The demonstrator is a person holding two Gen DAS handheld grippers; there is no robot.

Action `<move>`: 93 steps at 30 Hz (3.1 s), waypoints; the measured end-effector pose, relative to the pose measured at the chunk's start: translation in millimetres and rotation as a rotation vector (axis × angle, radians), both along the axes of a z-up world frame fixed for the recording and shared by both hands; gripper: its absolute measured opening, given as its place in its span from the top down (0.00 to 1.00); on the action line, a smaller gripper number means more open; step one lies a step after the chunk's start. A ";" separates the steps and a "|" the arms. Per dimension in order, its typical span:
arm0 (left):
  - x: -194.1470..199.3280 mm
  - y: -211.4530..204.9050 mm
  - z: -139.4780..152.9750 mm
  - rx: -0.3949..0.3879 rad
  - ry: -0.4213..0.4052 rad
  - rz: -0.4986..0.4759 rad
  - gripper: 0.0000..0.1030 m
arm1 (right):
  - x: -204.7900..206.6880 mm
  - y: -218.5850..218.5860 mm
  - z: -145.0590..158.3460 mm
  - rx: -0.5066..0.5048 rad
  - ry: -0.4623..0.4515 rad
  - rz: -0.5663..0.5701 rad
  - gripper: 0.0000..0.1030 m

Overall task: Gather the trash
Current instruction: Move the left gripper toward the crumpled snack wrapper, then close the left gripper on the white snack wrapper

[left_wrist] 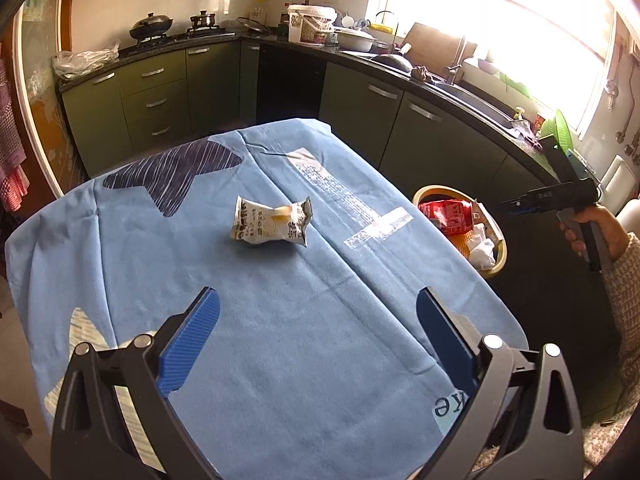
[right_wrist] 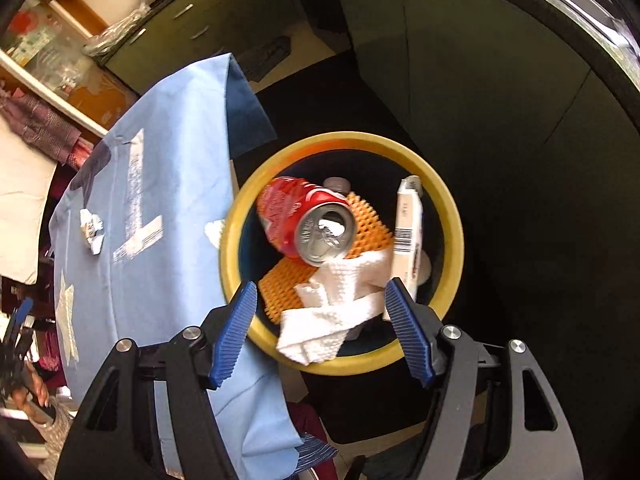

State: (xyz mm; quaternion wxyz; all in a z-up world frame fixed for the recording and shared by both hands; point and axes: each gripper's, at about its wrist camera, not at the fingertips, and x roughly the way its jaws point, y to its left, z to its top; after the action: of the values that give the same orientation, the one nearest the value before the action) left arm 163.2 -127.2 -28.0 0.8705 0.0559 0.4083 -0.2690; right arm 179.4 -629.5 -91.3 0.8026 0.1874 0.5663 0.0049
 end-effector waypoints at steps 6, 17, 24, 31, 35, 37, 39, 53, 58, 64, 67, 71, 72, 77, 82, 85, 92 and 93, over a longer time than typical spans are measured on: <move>49.8 -30.8 -14.9 0.073 -0.049 -0.014 0.09 | -0.3 45.1 9.7 0.006 -0.021 0.121 0.31; 132.6 -51.0 -39.2 0.162 0.087 -0.085 0.09 | 3.2 80.0 -0.7 0.020 -0.002 0.227 0.31; 158.7 -52.6 -63.0 0.117 0.250 0.028 0.09 | 12.1 90.1 -14.9 0.036 0.023 0.257 0.31; 171.9 -53.7 -50.4 -0.003 0.331 0.044 0.09 | 13.5 93.1 -20.5 0.042 0.030 0.280 0.31; 178.9 -72.8 -44.6 -0.043 0.323 0.003 0.09 | 15.1 91.5 -22.4 0.041 0.037 0.275 0.30; 180.2 -86.0 -45.2 -0.073 0.332 -0.042 0.09 | 14.2 92.5 -23.2 0.044 0.040 0.281 0.30; 181.3 -102.2 -49.2 -0.084 0.347 -0.092 0.09 | 12.5 94.3 -23.8 0.042 0.042 0.286 0.30; 135.0 -92.7 -52.8 0.029 0.515 -0.195 0.09 | 2.8 92.7 -13.5 0.036 0.026 0.285 0.25; 113.3 -57.3 -24.7 0.061 0.484 -0.118 0.09 | 9.1 106.1 -16.2 0.034 0.031 0.315 0.25; 128.9 -12.8 -35.6 -0.010 0.599 0.197 0.09 | 17.7 121.4 -14.2 0.025 0.033 0.348 0.25; 137.3 -9.7 -59.4 -0.040 0.679 0.311 0.09 | 19.8 126.9 -13.2 0.026 0.030 0.360 0.25; 143.7 -22.7 -72.6 -0.035 0.684 0.363 0.09 | 17.8 129.7 -17.7 0.030 0.039 0.376 0.25; 145.0 -25.9 -74.1 -0.037 0.689 0.371 0.10 | 16.8 129.0 -19.3 0.031 0.041 0.377 0.25; 153.7 -35.9 -78.0 -0.003 0.686 0.407 0.26 | 11.2 118.8 -24.2 0.053 0.034 0.365 0.25; 159.1 -48.4 -83.6 0.044 0.693 0.417 0.40 | 5.9 104.3 -29.8 0.074 0.030 0.344 0.25; 160.1 -52.7 -88.1 0.069 0.701 0.408 0.54 | 2.7 97.1 -31.8 0.077 0.029 0.333 0.25; 154.6 -58.0 -83.5 0.102 0.648 0.345 0.71 | -1.7 90.6 -30.8 0.069 0.022 0.321 0.25; 152.6 -59.1 -79.6 0.111 0.624 0.331 0.71 | -2.3 90.3 -30.4 0.068 0.020 0.319 0.25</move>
State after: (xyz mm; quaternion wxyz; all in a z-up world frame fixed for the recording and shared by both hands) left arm 315.9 -186.3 -107.6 0.7313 -0.0488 0.6720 -0.1060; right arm 177.1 -539.2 -121.7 0.7791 0.1222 0.5963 0.1498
